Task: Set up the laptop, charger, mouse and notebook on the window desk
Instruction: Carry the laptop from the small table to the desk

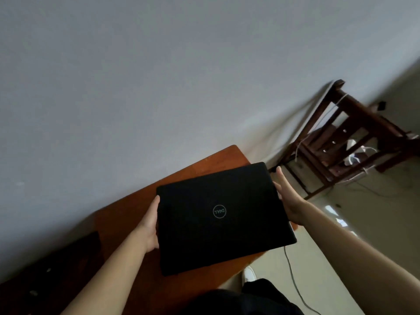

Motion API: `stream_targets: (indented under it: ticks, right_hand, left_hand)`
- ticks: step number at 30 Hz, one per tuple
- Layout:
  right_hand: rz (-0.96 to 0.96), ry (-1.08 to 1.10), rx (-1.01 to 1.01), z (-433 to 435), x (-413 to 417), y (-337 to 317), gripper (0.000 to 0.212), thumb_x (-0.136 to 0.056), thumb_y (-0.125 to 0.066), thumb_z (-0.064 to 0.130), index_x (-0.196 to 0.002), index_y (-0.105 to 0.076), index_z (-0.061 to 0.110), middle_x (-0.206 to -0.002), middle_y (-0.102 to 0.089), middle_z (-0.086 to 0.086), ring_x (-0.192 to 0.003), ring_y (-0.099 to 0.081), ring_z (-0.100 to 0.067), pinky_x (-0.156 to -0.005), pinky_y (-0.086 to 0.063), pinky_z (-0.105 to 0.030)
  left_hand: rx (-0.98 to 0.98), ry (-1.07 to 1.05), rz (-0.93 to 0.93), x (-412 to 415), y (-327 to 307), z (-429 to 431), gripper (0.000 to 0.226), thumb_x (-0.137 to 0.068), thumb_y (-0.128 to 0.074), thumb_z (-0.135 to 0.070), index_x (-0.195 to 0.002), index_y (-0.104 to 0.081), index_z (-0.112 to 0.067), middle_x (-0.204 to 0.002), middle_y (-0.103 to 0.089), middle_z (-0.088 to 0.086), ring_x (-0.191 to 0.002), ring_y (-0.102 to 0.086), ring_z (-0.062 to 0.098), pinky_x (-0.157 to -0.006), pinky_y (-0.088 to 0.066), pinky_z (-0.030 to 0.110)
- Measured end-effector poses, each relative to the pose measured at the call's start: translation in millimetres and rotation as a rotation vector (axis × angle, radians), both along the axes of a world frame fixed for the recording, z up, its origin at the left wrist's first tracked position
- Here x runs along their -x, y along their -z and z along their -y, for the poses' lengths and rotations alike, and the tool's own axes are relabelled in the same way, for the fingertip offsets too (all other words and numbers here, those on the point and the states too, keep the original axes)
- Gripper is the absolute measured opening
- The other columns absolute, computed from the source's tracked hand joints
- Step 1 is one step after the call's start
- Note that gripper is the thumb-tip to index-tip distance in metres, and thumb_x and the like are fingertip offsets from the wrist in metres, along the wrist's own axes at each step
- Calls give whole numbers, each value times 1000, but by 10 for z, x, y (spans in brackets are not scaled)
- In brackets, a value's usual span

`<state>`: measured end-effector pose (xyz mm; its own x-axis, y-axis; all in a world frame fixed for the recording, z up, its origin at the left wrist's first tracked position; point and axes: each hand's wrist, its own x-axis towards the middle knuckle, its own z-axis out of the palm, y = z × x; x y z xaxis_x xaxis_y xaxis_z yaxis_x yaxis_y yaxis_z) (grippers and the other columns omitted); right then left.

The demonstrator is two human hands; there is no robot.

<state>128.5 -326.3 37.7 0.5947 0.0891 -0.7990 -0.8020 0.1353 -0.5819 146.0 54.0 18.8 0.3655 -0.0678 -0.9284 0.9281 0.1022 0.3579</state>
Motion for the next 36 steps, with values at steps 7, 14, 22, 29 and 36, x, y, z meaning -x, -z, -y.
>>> stream_targets:
  ticks: [7,14,22,29,36]
  right_hand:
    - [27,382,37,743,906,-245,111,-57,-32,105,-152,-35,47,-152,-46,-9,-111,-63,-39,-70,-60,-50]
    - [84,698,5,1676,2087,-439,112,-60,-33,103,-155,-24,46,-162,-31,-11,-143,-31,-50,-93,-39,-71]
    - [107,881,25,3004,3659,-626,113,-59,-36,102,-155,-28,43,-158,-37,-18,-139,-36,-53,-107,-27,-78]
    - [128,1050,41,3948,4925,-713,110,-48,-58,101,-144,-45,48,-138,-61,-20,-120,-61,-49,-100,-39,-74]
    - [95,1176,18,4572,5413,-467,97,-54,-60,98,-134,-59,43,-110,-77,-10,-105,-70,-35,-93,-52,-58]
  left_hand:
    - [186,275,159,-434,-202,930,75,-85,-43,-76,-140,-48,-24,-112,-62,6,-99,-60,32,-71,-55,48]
    - [225,592,207,-401,-335,2108,95,-74,-50,-83,-153,-25,-36,-162,-22,7,-146,-20,39,-110,-19,68]
    - [229,935,270,63,-490,4191,84,-80,-46,-80,-149,-37,-33,-150,-40,23,-136,-38,46,-109,-28,67]
    - [252,1186,298,771,-641,5903,81,-78,-50,-78,-142,-49,-30,-115,-67,15,-114,-58,34,-95,-44,56]
    - [225,1334,253,1089,-689,7142,80,-76,-50,-81,-136,-57,-29,-127,-63,17,-115,-60,37,-91,-51,59]
